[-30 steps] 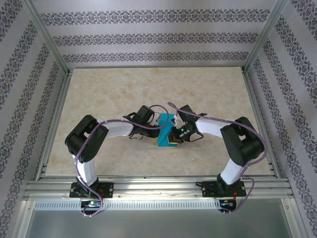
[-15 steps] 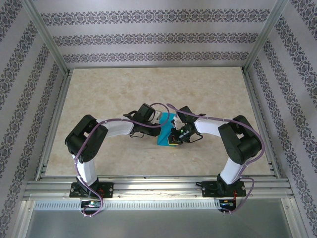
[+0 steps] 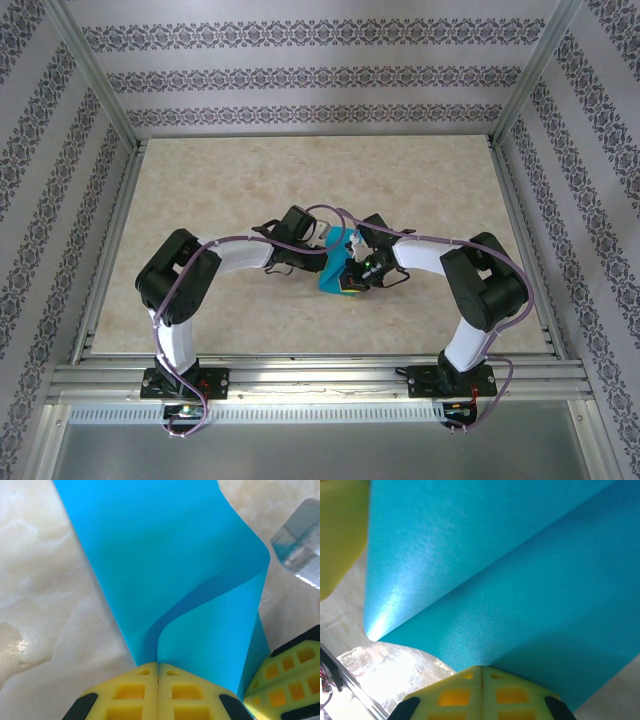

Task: Fold a paper plane with a square sheet of paper (pick it up from the middle)
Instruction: Fold the triangle a second time at the center of the table.

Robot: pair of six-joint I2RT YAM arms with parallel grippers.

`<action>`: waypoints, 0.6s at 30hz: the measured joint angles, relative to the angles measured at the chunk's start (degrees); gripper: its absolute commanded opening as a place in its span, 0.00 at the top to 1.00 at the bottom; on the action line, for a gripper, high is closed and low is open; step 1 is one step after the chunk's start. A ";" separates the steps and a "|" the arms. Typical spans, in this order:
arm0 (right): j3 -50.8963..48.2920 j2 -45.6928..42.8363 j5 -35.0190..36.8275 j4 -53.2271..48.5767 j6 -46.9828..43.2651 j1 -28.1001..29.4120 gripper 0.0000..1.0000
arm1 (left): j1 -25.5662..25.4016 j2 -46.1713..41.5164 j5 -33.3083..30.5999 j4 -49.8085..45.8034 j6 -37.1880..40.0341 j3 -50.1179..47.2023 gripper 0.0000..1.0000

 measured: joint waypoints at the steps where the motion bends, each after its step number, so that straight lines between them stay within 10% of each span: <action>1: 0.00 0.00 0.00 0.00 0.00 0.00 0.95 | 0.00 0.15 0.00 -0.09 0.00 0.00 0.96; 18: -1.22 -1.97 -0.09 2.21 3.87 -1.14 0.90 | 0.00 1.66 -0.15 -0.24 0.00 0.31 0.96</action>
